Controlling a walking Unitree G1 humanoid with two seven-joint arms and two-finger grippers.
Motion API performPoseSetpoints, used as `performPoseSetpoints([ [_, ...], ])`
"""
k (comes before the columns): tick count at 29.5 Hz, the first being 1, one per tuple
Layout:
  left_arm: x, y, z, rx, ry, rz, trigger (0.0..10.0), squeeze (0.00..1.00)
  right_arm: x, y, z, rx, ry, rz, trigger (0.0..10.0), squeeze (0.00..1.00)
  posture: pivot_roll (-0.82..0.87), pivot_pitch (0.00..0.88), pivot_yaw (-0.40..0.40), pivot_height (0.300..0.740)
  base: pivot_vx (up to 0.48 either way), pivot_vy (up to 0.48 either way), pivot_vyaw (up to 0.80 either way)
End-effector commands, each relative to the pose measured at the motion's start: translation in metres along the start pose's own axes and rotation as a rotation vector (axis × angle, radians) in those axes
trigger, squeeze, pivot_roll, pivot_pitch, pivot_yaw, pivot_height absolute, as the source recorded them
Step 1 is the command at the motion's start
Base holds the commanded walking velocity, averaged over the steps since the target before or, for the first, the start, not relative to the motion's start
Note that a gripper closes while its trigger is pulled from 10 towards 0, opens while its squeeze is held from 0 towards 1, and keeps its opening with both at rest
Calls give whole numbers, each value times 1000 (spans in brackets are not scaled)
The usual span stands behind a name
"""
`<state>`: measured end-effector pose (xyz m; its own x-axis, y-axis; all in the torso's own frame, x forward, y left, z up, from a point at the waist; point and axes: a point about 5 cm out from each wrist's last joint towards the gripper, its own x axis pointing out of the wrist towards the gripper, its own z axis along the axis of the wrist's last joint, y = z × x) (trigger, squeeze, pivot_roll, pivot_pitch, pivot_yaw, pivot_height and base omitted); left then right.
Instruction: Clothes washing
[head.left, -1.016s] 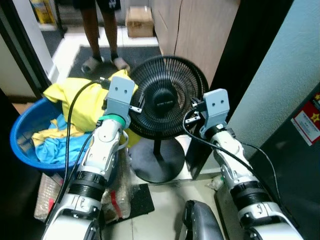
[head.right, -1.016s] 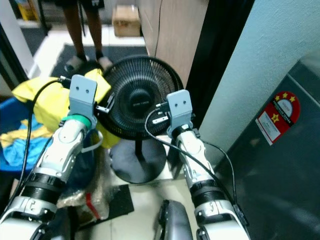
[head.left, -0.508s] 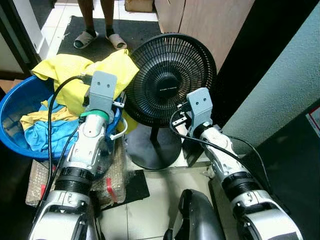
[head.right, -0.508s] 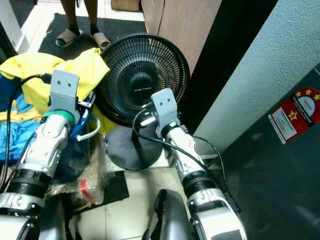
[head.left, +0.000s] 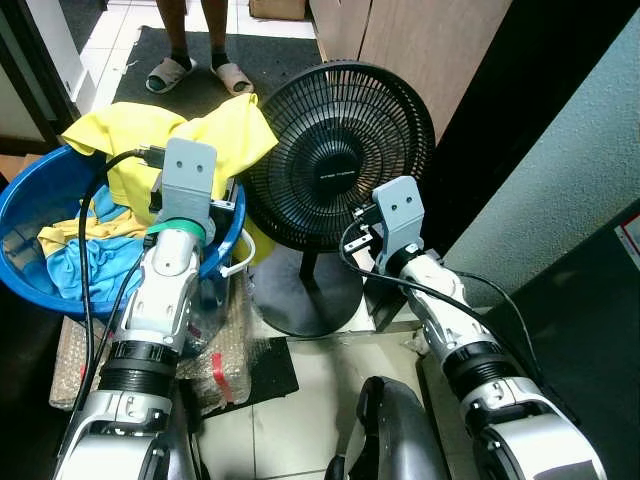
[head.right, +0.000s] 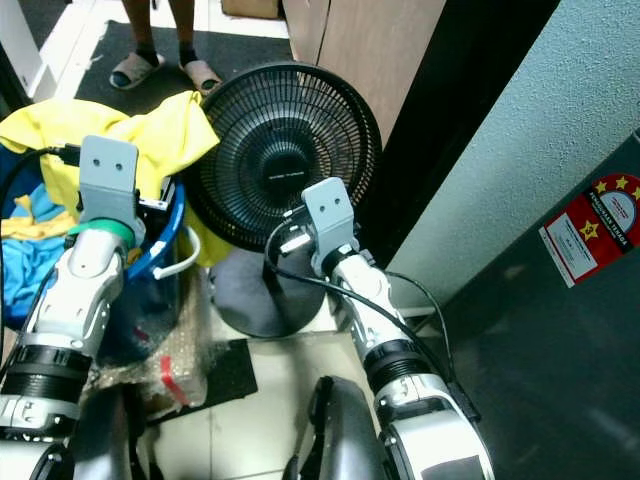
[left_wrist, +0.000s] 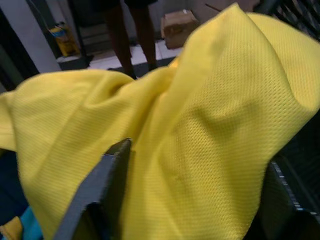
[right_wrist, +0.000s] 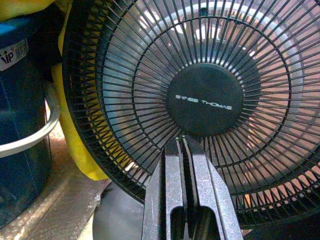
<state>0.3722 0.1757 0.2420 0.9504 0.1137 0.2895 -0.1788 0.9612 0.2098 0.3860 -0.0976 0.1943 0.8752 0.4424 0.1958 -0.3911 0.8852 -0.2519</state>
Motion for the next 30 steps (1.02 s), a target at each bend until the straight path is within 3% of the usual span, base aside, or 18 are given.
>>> performPoseSetpoints([
  [1,0,-1,6,12,-35,3,0,0,-5,-2,-9,18,22,-17,10000,0,141,232,-101,490,0,0,0],
  [15,-1,-3,12,11,-70,-2,0,0,-7,-4,-11,18,22,-30,10000,0,142,225,-89,490,0,0,0],
  [23,-18,-15,-22,53,24,-67,0,0,-10,-9,-12,14,21,-52,10000,0,130,229,-79,490,0,0,0],
  [28,-21,-18,-14,32,3,-92,0,0,-11,-10,-10,14,5,-64,10000,0,131,220,-68,490,0,0,0],
  [29,-21,-18,-6,9,-18,-102,6824,0,-11,-10,-7,17,-11,-71,10000,0,136,216,-62,490,0,0,0],
  [30,-21,-17,0,-6,-33,-110,6824,0,-11,-10,-6,19,-23,-77,10000,0,136,216,-62,490,0,0,0],
])
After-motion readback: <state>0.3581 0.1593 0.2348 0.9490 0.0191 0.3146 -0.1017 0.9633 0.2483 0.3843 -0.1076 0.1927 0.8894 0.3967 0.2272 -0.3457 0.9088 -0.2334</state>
